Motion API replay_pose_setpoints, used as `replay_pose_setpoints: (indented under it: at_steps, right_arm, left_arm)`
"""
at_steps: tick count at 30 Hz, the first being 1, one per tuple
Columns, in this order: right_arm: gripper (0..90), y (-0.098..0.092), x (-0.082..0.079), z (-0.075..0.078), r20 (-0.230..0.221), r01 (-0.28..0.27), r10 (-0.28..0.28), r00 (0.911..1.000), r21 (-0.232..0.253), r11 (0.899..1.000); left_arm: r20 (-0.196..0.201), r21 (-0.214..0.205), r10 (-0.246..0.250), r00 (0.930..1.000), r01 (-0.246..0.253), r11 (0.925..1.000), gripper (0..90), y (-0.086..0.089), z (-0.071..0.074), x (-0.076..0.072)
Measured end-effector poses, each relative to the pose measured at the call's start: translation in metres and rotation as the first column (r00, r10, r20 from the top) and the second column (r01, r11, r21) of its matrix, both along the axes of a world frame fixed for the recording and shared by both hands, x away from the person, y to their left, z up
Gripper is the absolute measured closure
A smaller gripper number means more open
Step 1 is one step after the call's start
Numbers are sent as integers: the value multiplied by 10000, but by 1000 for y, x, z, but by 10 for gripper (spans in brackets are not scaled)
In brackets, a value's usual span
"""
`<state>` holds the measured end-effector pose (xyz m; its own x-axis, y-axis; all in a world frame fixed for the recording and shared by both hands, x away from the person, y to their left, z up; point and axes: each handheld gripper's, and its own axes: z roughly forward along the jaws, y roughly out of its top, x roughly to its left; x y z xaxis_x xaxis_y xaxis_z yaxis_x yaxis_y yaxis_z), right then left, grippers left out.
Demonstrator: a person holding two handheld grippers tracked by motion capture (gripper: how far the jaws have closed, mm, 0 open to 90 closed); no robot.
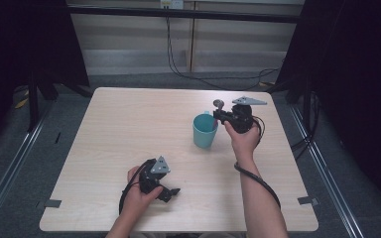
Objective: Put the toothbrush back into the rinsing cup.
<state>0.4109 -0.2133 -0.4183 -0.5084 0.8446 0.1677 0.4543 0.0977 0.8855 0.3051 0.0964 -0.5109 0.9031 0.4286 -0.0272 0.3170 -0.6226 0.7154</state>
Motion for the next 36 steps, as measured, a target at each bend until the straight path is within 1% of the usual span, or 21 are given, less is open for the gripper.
replay_pose_setpoints:
  at_steps: [6, 9, 16, 21, 23, 26, 29, 33, 36]
  right_arm:
    - [757, 0, 1, 1, 33, 91, -91, 10000, -6, 10000]
    - [738, 1, 1, 1, -37, 122, -122, 9999, -74, 9999]
    - [695, 0, 0, 2, -31, 116, -117, 9999, -228, 9997]
    - [643, 0, -2, 2, -108, 150, -152, 9998, -244, 9996]
    - [614, 0, -3, 1, -135, 71, -75, 9999, -257, 9996]
    - [569, 0, -6, 2, -248, 45, -55, 9997, -401, 9992]
    - [544, 1, -10, 3, -215, -62, 51, 9998, -483, 9988]
    - [490, 2, -14, 6, -379, -184, 159, 9992, -662, 9976]
    - [427, 4, -17, 6, -577, -232, 182, 9982, -872, 9959]
  left_arm:
    - [-3, -2, 2, 10000, -2, 10000, 36, 0, 0, 0]
    - [-3, 3, -3, 10000, 3, 10000, 36, 0, 0, 0]
    - [3, 6, -18, 10000, 18, 10000, 39, 0, 0, 0]
    - [10, 7, -17, 10000, 17, 10000, 40, 0, 0, 0]
    - [8, 8, -13, 10000, 13, 10000, 40, 0, 0, 0]
    - [-5, 53, -19, 10000, 19, 10000, 40, 0, 0, 0]
    - [-2, 50, -23, 10000, 23, 10000, 40, 0, 0, 0]
    - [1, 7, -30, 10000, 30, 10000, 41, 0, 0, 0]
    - [3, 64, -43, 10000, 43, 10000, 41, 0, 0, 0]
